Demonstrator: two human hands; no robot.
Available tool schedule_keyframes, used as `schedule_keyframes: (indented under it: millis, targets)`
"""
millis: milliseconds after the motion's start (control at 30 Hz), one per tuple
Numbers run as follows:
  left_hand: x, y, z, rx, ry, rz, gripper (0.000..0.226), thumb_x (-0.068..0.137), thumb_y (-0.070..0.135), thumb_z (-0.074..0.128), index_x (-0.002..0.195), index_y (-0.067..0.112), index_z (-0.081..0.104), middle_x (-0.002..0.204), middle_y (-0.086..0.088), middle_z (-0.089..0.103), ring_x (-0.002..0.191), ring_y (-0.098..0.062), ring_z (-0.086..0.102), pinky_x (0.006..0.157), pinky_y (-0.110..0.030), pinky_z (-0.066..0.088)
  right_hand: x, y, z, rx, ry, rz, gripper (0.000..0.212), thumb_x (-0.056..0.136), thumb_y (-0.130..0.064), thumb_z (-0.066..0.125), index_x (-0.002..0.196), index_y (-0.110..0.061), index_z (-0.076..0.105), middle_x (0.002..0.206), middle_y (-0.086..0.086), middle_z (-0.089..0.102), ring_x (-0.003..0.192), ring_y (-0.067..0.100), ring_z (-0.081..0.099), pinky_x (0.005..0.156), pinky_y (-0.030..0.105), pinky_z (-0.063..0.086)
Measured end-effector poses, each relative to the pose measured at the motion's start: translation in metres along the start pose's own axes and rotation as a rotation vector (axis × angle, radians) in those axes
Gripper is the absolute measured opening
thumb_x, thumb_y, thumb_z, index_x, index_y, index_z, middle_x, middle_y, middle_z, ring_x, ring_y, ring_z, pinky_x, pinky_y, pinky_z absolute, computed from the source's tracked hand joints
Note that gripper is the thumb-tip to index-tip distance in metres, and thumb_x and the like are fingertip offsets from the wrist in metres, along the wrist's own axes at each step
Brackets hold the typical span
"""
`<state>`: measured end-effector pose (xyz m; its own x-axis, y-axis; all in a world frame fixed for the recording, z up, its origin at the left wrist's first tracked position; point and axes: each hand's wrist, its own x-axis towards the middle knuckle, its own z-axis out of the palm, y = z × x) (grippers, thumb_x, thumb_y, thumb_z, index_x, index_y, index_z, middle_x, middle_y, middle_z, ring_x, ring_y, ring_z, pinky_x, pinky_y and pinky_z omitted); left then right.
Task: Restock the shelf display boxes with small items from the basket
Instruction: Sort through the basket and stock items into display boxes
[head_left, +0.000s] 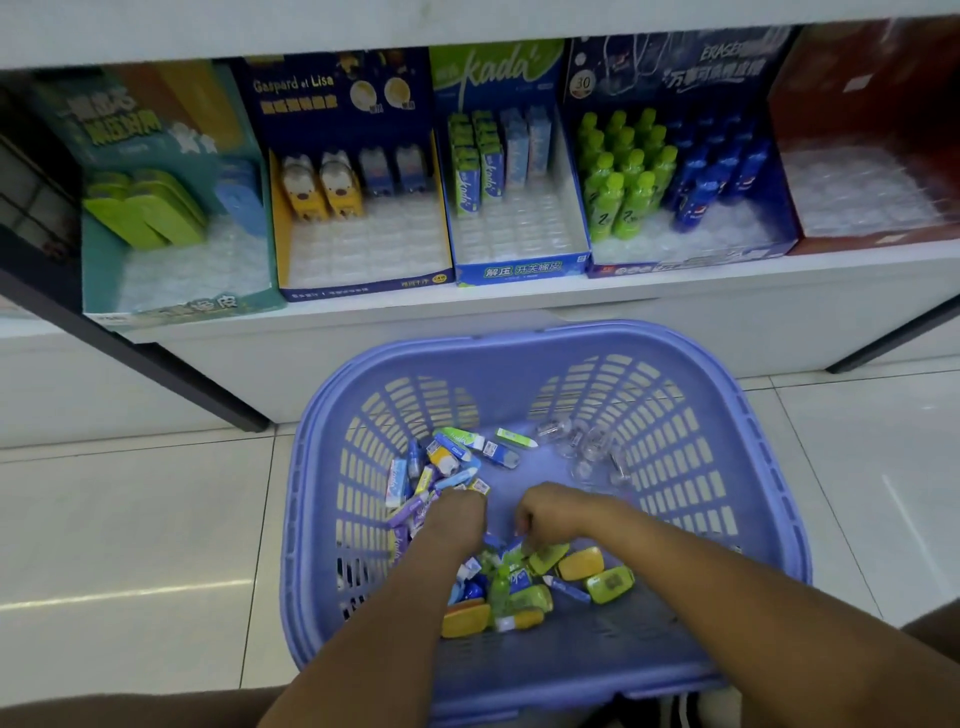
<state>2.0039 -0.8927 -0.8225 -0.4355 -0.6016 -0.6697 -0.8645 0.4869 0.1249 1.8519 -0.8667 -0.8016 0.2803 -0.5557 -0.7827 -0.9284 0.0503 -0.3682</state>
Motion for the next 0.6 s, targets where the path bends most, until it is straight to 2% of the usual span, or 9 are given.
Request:
schedule_keyframes:
  millis: [67,133,233,300,333,400,433,500,600]
  targets:
    - [0.000,-0.004,-0.005,-0.048,0.030,-0.016,0.019,0.085,0.012,0.060,0.101,0.003,0.065,0.101,-0.018,0.065,0.105,-0.033,0.058,0.088,-0.039,0.048,-0.011,0.001,-0.023,0.106,-0.029,0.034,0.024,0.085,-0.016,0.064,0.104,-0.002,0.068,0.086,0.010,0.064,0.069,0.017,0.052,0.060,0.024,0.041]
    - [0.001,-0.007,-0.013,-0.192,0.086,-0.031,0.013,0.086,0.016,0.060,0.090,0.007,0.067,0.086,-0.016,0.064,0.099,-0.032,0.060,0.089,-0.034,0.048,-0.025,0.001,-0.047,0.184,-0.019,0.043,0.022,0.088,-0.014,0.058,0.100,0.003,0.066,0.078,0.010,0.059,0.063,0.016,0.049,0.058,0.024,0.040]
    - [-0.001,-0.005,-0.042,-0.787,0.171,-0.092,0.007,0.085,0.014,0.066,0.081,0.008,0.066,0.082,-0.012,0.062,0.079,-0.023,0.059,0.074,-0.029,0.047,-0.051,0.002,-0.081,0.446,-0.014,0.021,0.012,0.094,-0.012,0.053,0.084,-0.011,0.059,0.076,0.012,0.061,0.050,0.009,0.057,0.052,0.019,0.046]
    - [-0.010,-0.004,-0.076,-1.165,0.157,-0.048,0.016,0.085,0.014,0.067,0.071,0.008,0.061,0.070,-0.012,0.052,0.065,-0.018,0.052,0.063,-0.028,0.049,-0.071,0.002,-0.104,0.657,0.027,-0.038,0.010,0.095,-0.013,0.053,0.085,-0.015,0.055,0.071,0.008,0.061,0.044,0.004,0.057,0.047,0.016,0.049]
    - [-0.017,-0.003,-0.094,-1.359,0.103,-0.003,0.014,0.088,0.014,0.064,0.076,0.007,0.060,0.071,-0.014,0.051,0.063,-0.017,0.054,0.061,-0.026,0.054,-0.081,0.001,-0.116,0.706,0.094,-0.067,0.006,0.094,-0.014,0.055,0.088,-0.014,0.057,0.068,0.006,0.060,0.043,0.004,0.056,0.046,0.015,0.048]
    - [-0.035,-0.005,-0.128,-1.693,-0.040,0.105,0.016,0.094,0.017,0.054,0.098,0.003,0.061,0.085,-0.018,0.064,0.070,-0.022,0.068,0.063,-0.027,0.059,-0.099,-0.001,-0.136,0.772,0.258,-0.130,0.006,0.091,-0.015,0.059,0.097,-0.014,0.061,0.061,0.003,0.055,0.042,0.004,0.051,0.044,0.014,0.043]
    - [-0.045,-0.008,-0.144,-1.778,-0.100,0.171,0.021,0.096,0.019,0.050,0.104,0.004,0.061,0.089,-0.018,0.070,0.074,-0.023,0.071,0.064,-0.027,0.059,-0.107,-0.004,-0.144,0.831,0.315,-0.165,0.010,0.090,-0.014,0.060,0.100,-0.015,0.062,0.059,0.001,0.053,0.043,0.004,0.049,0.043,0.014,0.041]
    - [-0.062,-0.011,-0.171,-1.843,-0.111,0.284,0.024,0.098,0.020,0.044,0.107,0.005,0.061,0.090,-0.016,0.073,0.073,-0.018,0.073,0.062,-0.024,0.058,-0.119,-0.013,-0.157,0.996,0.363,-0.276,0.014,0.089,-0.010,0.060,0.101,-0.015,0.064,0.061,0.002,0.057,0.047,0.005,0.054,0.046,0.013,0.044]
    - [-0.078,-0.008,-0.198,-1.870,0.065,0.382,0.015,0.095,0.015,0.049,0.096,0.003,0.059,0.080,-0.010,0.072,0.064,-0.012,0.071,0.057,-0.019,0.056,-0.129,-0.032,-0.170,1.126,0.479,-0.434,0.010,0.090,-0.014,0.058,0.093,-0.012,0.067,0.072,0.005,0.063,0.056,0.007,0.059,0.054,0.015,0.051]
